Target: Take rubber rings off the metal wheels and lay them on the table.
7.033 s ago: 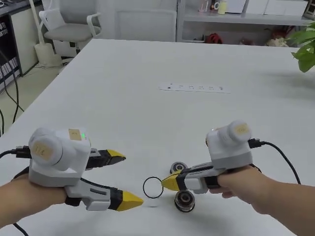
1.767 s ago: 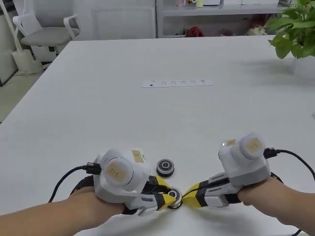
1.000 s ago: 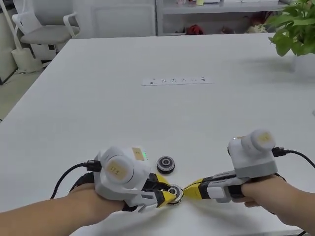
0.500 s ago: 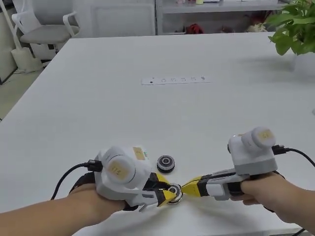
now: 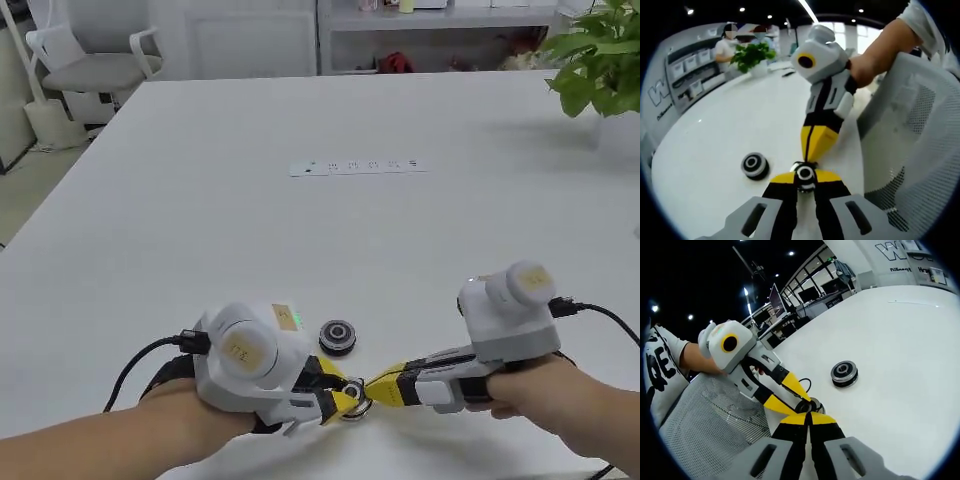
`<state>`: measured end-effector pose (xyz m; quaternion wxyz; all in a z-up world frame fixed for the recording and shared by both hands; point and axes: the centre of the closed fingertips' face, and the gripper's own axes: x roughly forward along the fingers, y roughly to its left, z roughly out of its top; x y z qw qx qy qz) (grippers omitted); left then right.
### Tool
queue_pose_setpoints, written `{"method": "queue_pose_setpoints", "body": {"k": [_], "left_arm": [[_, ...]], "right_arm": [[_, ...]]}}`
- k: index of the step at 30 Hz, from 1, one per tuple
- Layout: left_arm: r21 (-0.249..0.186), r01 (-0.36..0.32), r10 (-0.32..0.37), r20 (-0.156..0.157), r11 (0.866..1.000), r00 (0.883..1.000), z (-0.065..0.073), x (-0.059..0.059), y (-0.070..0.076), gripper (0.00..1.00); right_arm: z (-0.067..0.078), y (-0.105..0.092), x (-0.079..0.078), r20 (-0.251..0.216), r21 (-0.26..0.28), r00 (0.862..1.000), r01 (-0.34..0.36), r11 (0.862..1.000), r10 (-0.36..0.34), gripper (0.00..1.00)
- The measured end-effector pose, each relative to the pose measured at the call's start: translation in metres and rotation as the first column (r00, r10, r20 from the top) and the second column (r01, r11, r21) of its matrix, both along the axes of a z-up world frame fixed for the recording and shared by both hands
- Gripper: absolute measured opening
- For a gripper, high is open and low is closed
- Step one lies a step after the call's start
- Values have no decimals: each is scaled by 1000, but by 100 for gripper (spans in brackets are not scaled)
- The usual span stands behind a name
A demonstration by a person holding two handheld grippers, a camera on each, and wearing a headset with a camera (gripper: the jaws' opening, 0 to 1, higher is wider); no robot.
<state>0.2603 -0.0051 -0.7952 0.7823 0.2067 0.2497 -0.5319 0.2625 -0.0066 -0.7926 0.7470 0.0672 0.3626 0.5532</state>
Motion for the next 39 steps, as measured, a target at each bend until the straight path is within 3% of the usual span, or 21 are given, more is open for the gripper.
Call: {"method": "queue_pose_setpoints", "body": {"k": [31, 39], "left_arm": [[-7, -6, 6, -1, 1000, 1000, 0, -1, -1, 12], [-10, -6, 6, 0, 1000, 1000, 0, -1, -1, 13]], "right_arm": [[7, 7, -4, 11, 37, 1000, -25, 999, 24, 0], [14, 9, -6, -1, 76, 1000, -20, 997, 20, 0]]}}
